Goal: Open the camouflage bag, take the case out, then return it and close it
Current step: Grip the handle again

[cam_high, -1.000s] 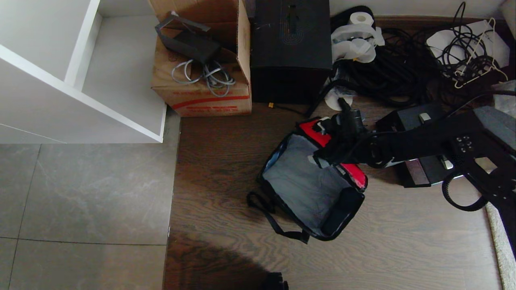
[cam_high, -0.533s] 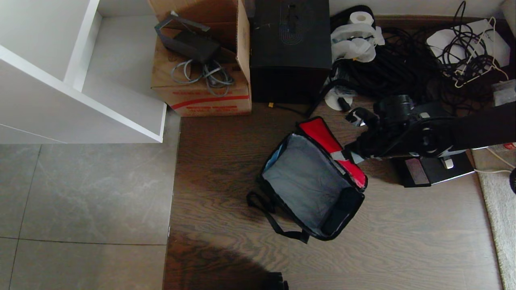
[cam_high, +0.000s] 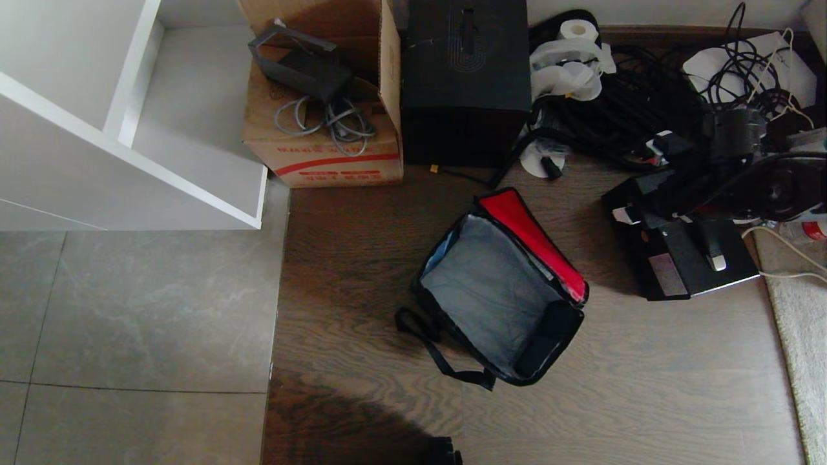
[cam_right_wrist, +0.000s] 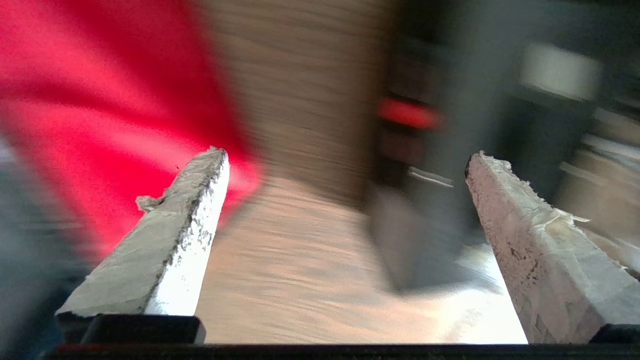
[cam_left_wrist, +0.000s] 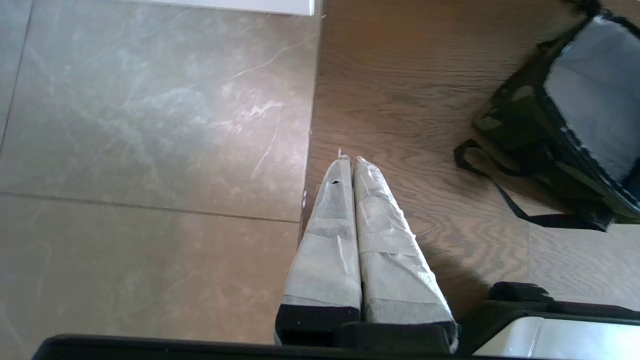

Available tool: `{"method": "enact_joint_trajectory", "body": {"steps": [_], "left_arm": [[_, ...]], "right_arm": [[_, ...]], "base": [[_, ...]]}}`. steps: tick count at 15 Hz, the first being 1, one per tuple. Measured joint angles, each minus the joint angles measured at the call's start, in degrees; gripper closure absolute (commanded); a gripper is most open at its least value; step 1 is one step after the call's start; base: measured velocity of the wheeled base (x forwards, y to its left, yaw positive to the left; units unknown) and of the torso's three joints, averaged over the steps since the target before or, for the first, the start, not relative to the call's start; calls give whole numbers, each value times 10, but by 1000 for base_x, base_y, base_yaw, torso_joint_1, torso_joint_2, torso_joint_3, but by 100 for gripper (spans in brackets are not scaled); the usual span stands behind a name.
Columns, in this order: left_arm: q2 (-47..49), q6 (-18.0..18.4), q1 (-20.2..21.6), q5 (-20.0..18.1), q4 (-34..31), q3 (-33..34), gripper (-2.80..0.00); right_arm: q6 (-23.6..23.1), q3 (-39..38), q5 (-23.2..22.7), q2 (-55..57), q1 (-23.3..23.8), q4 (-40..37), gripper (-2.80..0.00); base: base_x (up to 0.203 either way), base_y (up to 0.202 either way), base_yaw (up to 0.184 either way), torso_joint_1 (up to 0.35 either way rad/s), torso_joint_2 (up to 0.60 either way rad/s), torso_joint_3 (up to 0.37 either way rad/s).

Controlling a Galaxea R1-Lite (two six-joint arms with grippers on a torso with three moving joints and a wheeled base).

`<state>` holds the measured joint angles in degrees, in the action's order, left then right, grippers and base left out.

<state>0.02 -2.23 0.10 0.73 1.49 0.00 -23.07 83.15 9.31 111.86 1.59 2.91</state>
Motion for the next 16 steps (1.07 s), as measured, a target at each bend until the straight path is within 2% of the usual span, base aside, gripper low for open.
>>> {"method": "enact_joint_trajectory", "body": {"steps": [2,3,6,9,12,13,16], "left_arm": [[0,0,-1,0,0,0,0],[0,0,-1,0,0,0,0],[0,0,-1,0,0,0,0],[0,0,-1,0,0,0,0],[0,0,-1,0,0,0,0],[0,0,-1,0,0,0,0],[0,0,-1,0,0,0,0]], "right_arm": [[-57,-14,68,-5,19,16,-280],[-65,-17,88,-4,23,31,-280],[-113,-40,174,14,29,127,-280],[-142,-68,203,32,29,215,-280],[-213,-91,273,65,29,316,-280],[-217,-88,287,75,29,333,-280],[-220,-71,293,94,33,338,-280]], "base": [[0,0,0,0,0,0],[0,0,0,0,0,0],[0,0,0,0,0,0],[0,0,0,0,0,0],[0,0,0,0,0,0],[0,0,0,0,0,0],[0,0,0,0,0,0]]}}
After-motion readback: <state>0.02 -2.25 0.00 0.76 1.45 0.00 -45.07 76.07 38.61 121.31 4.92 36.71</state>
